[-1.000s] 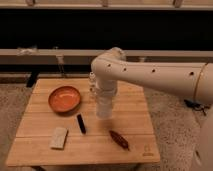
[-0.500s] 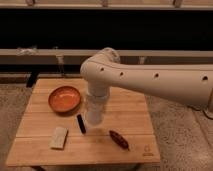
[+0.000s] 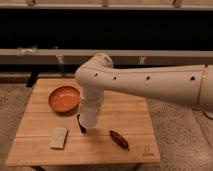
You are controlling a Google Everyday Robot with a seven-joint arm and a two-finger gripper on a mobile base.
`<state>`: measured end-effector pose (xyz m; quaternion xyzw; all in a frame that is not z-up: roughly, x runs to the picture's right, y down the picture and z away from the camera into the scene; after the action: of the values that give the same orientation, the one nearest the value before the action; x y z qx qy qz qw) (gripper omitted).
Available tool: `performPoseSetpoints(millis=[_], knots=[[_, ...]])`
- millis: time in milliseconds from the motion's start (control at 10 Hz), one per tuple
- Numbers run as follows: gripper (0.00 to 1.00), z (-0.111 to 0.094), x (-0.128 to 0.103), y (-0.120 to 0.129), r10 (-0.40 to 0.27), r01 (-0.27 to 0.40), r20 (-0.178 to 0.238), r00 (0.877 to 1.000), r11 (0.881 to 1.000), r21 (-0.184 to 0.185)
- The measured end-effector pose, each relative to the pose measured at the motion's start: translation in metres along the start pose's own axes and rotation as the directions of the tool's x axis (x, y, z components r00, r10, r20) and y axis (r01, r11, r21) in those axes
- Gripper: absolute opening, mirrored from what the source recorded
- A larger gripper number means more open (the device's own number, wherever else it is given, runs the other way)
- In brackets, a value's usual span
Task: Place the ceramic cup over the eraser
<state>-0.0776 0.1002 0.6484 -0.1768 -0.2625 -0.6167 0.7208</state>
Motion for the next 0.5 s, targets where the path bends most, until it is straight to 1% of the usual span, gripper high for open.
performPoseSetpoints(millis=[500], knots=[[0.00,0.010,-0.003,-0.027,-0.058,0.058,0.000,0.998,0.998,0.018]])
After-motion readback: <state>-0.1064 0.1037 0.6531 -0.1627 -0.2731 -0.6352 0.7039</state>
